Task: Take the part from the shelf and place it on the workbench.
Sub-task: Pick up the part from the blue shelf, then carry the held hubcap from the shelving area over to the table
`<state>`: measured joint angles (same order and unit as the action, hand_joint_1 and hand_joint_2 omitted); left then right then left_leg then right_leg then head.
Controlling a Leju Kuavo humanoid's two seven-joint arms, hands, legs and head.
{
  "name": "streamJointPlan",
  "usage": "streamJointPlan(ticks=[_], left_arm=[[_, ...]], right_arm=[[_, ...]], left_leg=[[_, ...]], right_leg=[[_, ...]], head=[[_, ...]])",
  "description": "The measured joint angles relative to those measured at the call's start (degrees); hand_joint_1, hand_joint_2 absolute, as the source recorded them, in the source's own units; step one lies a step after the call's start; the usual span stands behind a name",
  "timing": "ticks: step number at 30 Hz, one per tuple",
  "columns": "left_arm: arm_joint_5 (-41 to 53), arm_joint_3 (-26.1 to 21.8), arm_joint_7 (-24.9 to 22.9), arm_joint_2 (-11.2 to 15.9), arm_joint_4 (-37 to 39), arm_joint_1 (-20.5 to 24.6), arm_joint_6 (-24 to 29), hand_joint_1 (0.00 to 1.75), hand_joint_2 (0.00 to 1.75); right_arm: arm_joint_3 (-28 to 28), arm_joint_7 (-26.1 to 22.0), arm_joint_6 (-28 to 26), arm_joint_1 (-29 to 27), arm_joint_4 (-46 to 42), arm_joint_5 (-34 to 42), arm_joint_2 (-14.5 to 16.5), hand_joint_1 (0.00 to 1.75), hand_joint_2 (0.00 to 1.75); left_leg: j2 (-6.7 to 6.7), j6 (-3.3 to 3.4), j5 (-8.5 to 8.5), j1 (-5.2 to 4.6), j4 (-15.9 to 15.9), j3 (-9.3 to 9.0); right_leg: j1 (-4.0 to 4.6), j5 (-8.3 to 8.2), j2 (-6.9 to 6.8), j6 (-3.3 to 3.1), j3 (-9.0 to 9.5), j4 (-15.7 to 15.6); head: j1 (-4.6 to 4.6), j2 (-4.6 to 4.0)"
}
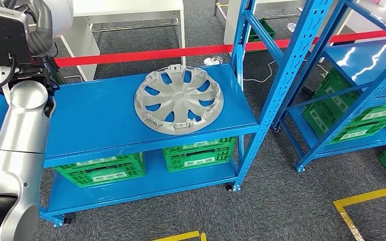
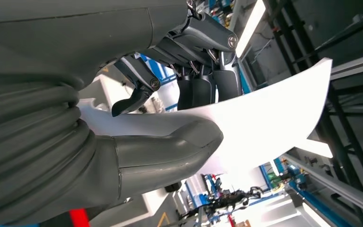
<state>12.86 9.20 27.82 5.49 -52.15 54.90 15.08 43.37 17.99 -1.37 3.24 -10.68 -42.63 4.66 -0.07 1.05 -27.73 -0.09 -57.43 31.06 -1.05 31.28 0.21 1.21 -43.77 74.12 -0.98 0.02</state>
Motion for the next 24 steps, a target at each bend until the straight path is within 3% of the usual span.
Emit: streamJointPlan(ticks=[1, 3, 5, 9, 11, 13, 15, 16, 17, 19, 20, 21, 24], left_arm=[[-0.38, 0.21, 0.02, 0.03, -0.04, -0.15, 0.04, 1.75, 1.75], [-1.18, 0.65, 0.2, 0.13, -0.22, -0.25, 0.27, 1.75, 1.75], [-1.7, 1.09, 0.47, 0.37, -0.43, -0.2, 0.62, 1.75, 1.75], [-2.24, 1.92, 0.83, 1.04, -0.55, -0.22, 0.91, 1.75, 1.75], [-2.28, 2.12, 0.95, 1.48, -0.52, -0.24, 0.94, 1.75, 1.75], [-2.27, 2.38, 1.02, 1.76, -0.43, -0.32, 0.98, 1.75, 1.75], [-2.26, 2.59, 1.03, 1.92, -0.24, -0.6, 1.01, 1.75, 1.75], [-2.26, 2.64, 1.05, 1.98, -0.15, -0.73, 1.01, 1.75, 1.75], [-2.26, 2.71, 1.08, 2.03, -0.09, -0.79, 1.01, 1.75, 1.75], [-2.23, 2.92, 1.15, 2.13, -0.07, -0.7, 1.02, 1.75, 1.75], [-2.21, 3.05, 1.2, 2.15, -0.1, -0.62, 1.03, 1.75, 1.75], [-2.2, 3.17, 1.28, 2.19, -0.1, -0.51, 1.03, 1.75, 1.75], [-2.2, 3.68, 1.61, 2.23, 0.1, -0.25, 1.25, 1.75, 1.75]], right_arm=[[0.05, 0.0, -0.02, 0.01, -0.01, 0.0, 0.0, 0.0, 0.0], [0.16, 0.0, -0.08, 0.06, -0.01, 0.01, 0.01, 0.0, 0.0], [0.31, -0.1, -0.17, 0.1, 0.01, 0.0, 0.18, 0.0, 0.0], [0.53, -0.2, -0.37, 0.11, 0.02, -0.07, 0.4, 0.0, 0.0], [0.55, -0.17, -0.45, 0.12, 0.02, -0.11, 0.46, 0.0, 0.0], [0.56, -0.17, -0.52, 0.12, 0.02, -0.14, 0.48, 0.0, 0.0], [0.56, -0.17, -0.53, 0.12, 0.02, -0.15, 0.48, 0.0, 0.0], [0.56, -0.17, -0.52, 0.12, 0.02, -0.15, 0.48, 0.0, 0.0], [0.56, -0.17, -0.5, 0.12, 0.02, -0.15, 0.49, 0.0, 0.0], [0.56, -0.17, -0.41, 0.14, 0.02, -0.16, 0.5, 0.0, 0.0], [0.56, -0.17, -0.37, 0.15, 0.02, -0.17, 0.51, 0.0, 0.0], [0.56, -0.18, -0.34, 0.16, 0.02, -0.17, 0.52, 0.0, 0.0], [0.58, -0.21, -0.38, 0.11, 0.02, -0.16, 0.55, 0.0, 0.0]], left_leg=[[-0.05, -0.17, -0.13, 0.1, -0.3, 0.17], [-0.12, -0.76, -0.62, 0.35, -1.13, 0.52], [-0.2, -1.5, -1.15, 0.2, -2.14, 1.08], [-0.24, -2.47, -1.45, -0.06, -2.52, 1.61], [-0.21, -2.97, -4.02, 0.08, -5.49, 2.81], [-0.18, -3.35, -8.46, 0.16, -12.56, 5.45], [-0.19, -3.35, -10.73, 0.18, -17.77, 7.02], [-0.19, -3.21, -10.28, 0.17, -17.28, 6.28], [-0.19, -2.99, -9.0, 0.16, -14.62, 4.44], [-0.18, -2.55, -6.25, 0.02, -6.4, -0.57], [-0.19, -2.38, -5.37, -0.14, -3.37, -2.19], [-0.22, -2.18, -4.91, -0.31, -1.75, -2.89], [-0.16, -1.11, -3.33, -0.55, -1.19, -2.01]], right_leg=[[-0.09, -1.25, -0.01, 0.05, 0.74, -1.61], [-0.27, -4.14, -0.05, 0.12, 4.04, -8.22], [-0.35, -5.15, 0.05, -0.32, 6.09, -12.33], [-0.32, -5.32, 0.25, -2.01, 5.8, -12.47], [-0.46, -5.78, 0.22, -2.72, 5.44, -12.65], [-0.44, -6.3, 0.15, -3.14, 4.83, -12.71], [-0.38, -6.95, 0.08, -3.23, 4.03, -12.71], [-0.35, -7.35, 0.07, -3.2, 3.6, -12.71], [-0.33, -7.77, 0.08, -3.12, 3.19, -12.71], [-0.28, -8.66, 0.09, -2.76, 2.61, -12.79], [-0.27, -9.1, 0.09, -2.47, 2.5, -12.89], [-0.28, -9.6, 0.09, -2.07, 2.47, -13.13], [-0.4, -11.22, 0.13, -0.75, 2.43, -14.33]], head=[[0.0, 0.0], [0.01, 0.0], [0.08, 0.0], [0.08, 0.0], [-0.09, 0.0], [-0.25, 0.0], [-0.26, 0.0], [-0.25, 0.0], [-0.26, -0.01], [-0.25, -0.01], [-0.26, -0.01], [-0.31, 0.0], [-0.47, 0.0]])
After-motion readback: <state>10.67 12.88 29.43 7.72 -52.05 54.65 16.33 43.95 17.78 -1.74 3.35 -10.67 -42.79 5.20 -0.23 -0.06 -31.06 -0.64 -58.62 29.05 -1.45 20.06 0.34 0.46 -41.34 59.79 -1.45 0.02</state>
